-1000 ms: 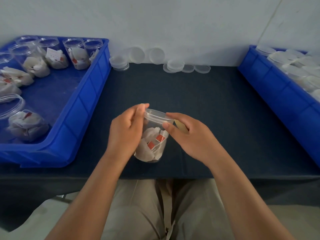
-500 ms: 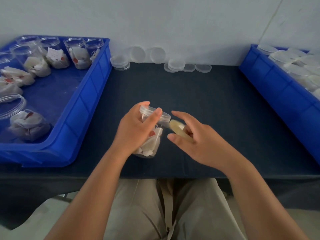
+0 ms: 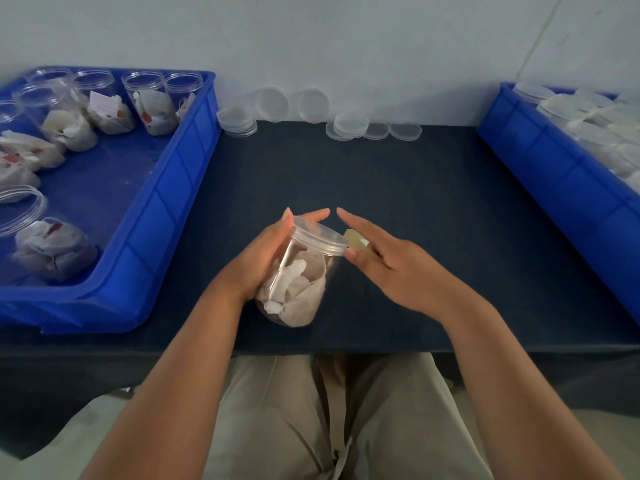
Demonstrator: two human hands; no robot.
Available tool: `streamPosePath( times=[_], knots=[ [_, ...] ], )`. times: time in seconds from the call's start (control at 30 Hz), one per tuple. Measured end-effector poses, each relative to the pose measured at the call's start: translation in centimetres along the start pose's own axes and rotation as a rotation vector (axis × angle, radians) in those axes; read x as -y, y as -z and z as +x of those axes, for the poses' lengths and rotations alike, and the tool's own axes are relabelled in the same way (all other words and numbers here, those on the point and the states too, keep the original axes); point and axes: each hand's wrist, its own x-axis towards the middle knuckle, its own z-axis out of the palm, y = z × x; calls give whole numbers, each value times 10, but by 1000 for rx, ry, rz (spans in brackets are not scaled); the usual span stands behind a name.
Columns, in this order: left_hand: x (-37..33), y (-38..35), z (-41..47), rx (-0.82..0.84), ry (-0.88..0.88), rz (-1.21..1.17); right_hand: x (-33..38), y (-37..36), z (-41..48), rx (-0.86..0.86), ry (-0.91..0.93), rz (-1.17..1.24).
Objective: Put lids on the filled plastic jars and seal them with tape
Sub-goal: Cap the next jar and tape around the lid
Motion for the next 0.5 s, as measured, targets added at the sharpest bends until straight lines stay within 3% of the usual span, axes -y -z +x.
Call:
streamPosePath(
  times=[0.07,0.13,0.27,0.43,0.5],
  knots=[
    [4,1,2,-1,17,-66,6,-5,-1,-24,35,-11],
    [2,-2,1,-63,-25,13,10,-8,-3,-56,43,-1],
    [-8,-12,-8,-512,-227,404,16,-11,-11,-144,-2,37],
    [-15,-39,-23,-512,-12,621,31,-19,-21,-217,1,-20],
    [-11,-51,-23,-590,-7,668,37,-24,-21,-253,22,-57]
  ],
)
